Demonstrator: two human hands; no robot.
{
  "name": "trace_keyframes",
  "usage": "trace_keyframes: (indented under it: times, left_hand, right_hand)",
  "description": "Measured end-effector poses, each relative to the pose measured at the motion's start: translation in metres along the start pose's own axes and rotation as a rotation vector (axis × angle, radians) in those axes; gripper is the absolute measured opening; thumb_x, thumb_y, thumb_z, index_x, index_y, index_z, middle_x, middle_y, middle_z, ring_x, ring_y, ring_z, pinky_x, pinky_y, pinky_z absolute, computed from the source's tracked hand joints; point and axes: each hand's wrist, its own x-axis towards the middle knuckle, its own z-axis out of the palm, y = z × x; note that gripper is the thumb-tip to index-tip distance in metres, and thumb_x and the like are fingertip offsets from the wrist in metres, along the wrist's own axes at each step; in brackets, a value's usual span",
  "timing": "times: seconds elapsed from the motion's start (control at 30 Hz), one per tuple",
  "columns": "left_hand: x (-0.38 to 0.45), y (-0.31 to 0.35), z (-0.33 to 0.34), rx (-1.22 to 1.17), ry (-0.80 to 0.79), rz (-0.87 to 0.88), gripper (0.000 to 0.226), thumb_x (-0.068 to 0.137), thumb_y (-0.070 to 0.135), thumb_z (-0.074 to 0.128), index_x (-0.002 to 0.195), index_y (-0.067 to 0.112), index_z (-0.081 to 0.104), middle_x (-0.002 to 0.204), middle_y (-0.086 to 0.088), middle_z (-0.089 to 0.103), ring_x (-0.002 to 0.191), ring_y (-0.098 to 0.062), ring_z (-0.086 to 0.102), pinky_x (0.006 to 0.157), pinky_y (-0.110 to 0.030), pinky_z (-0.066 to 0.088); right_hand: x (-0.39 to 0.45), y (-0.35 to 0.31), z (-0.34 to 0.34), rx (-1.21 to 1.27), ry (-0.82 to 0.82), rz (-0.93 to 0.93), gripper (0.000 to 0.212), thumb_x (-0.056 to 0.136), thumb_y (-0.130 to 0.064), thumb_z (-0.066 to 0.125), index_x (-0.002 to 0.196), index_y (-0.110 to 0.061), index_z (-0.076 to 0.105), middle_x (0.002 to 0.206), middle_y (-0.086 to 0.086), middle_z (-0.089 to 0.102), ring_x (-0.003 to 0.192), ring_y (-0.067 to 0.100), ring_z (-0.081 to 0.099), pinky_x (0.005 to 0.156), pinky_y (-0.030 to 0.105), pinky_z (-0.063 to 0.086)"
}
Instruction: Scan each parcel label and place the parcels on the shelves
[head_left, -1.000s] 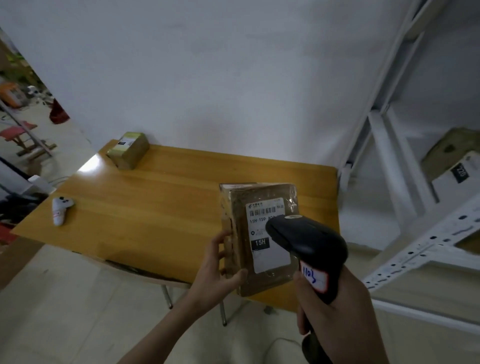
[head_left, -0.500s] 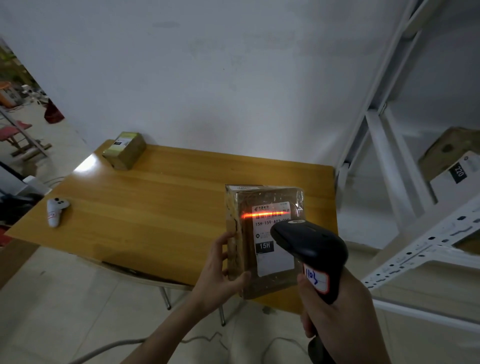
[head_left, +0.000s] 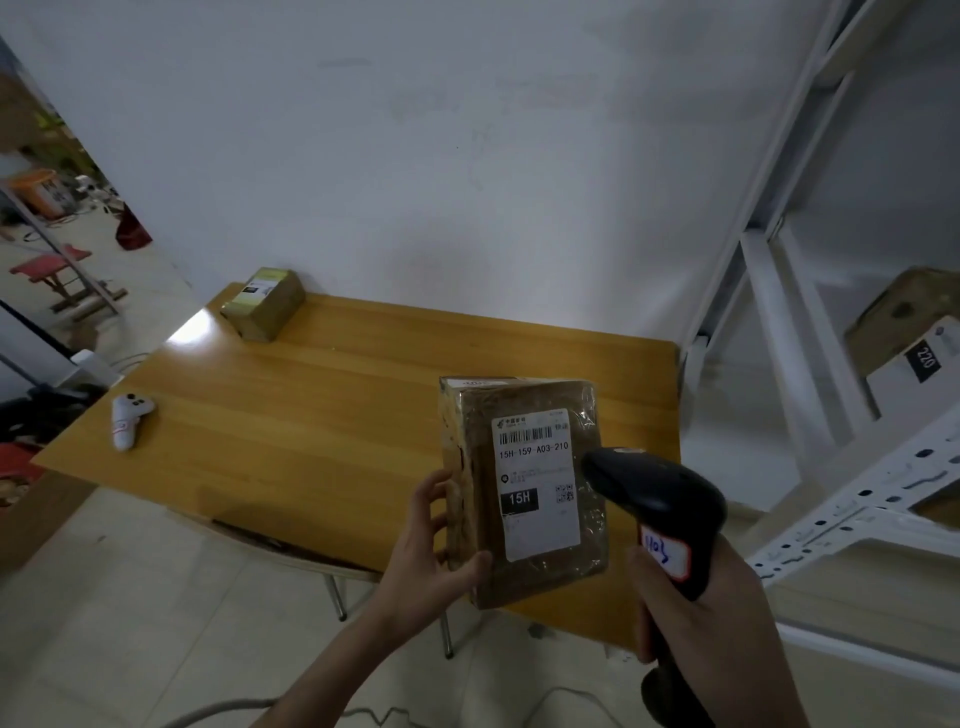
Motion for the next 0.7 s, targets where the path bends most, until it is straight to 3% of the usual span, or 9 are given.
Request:
trace_keyframes:
  times: [0.17, 0.27, 0.33, 0.53, 0.7]
  left_hand:
    - [-0.015, 0.003, -0.002, 0.041, 0.084, -0.028, 0.087, 0.056, 0.072, 0.076, 0.126, 0.064, 0.024, 0.128, 0.032, 0.041, 0.115, 0.008, 0.051, 0.077, -0.022, 0.056]
    - [-0.027, 0.003, 0.001, 0.061, 0.156, -0.070, 0.092, 0.057, 0.069, 0.077, 0.130, 0.059, 0.021, 0.133, 0.026, 0.040, 0.115, 0.007, 0.052, 0.078, -0.022, 0.055]
    - [-0.037, 0.003, 0.003, 0.073, 0.203, -0.104, 0.092, 0.059, 0.062, 0.074, 0.132, 0.054, 0.019, 0.135, 0.022, 0.039, 0.114, 0.009, 0.052, 0.078, -0.021, 0.055]
    - [-0.066, 0.003, 0.009, 0.050, 0.307, -0.167, 0.088, 0.060, 0.061, 0.072, 0.131, 0.052, 0.022, 0.134, 0.024, 0.039, 0.116, 0.007, 0.049, 0.080, -0.022, 0.054]
    - [-0.084, 0.003, 0.013, 0.000, 0.357, -0.189, 0.089, 0.060, 0.057, 0.075, 0.133, 0.048, 0.025, 0.133, 0.025, 0.040, 0.119, 0.001, 0.050, 0.081, -0.026, 0.056]
  right_hand:
    - [0.064, 0.074, -0.008, 0.013, 0.052, 0.230, 0.018, 0.092, -0.008, 0.059, 0.079, 0.003, 0.053, 0.059, 0.024, 0.051, 0.050, 0.027, 0.052, 0.054, 0.035, 0.043]
    - [0.109, 0.138, -0.002, 0.072, -0.105, 0.451, 0.008, 0.094, -0.011, 0.056, 0.090, -0.004, 0.056, 0.070, 0.014, 0.054, 0.060, 0.025, 0.053, 0.061, 0.035, 0.042]
    - [0.131, 0.175, 0.004, 0.048, -0.180, 0.556, 0.014, 0.095, -0.013, 0.057, 0.105, -0.004, 0.057, 0.075, 0.012, 0.056, 0.065, 0.026, 0.054, 0.063, 0.035, 0.042]
    - [0.160, 0.211, 0.022, 0.027, -0.200, 0.521, 0.038, 0.097, -0.018, 0.056, 0.132, -0.006, 0.048, 0.106, 0.010, 0.056, 0.093, 0.029, 0.052, 0.084, 0.041, 0.042]
    - [0.182, 0.217, 0.034, -0.057, -0.220, 0.458, 0.034, 0.098, -0.017, 0.053, 0.126, 0.002, 0.052, 0.109, 0.015, 0.056, 0.093, 0.029, 0.051, 0.095, 0.053, 0.042]
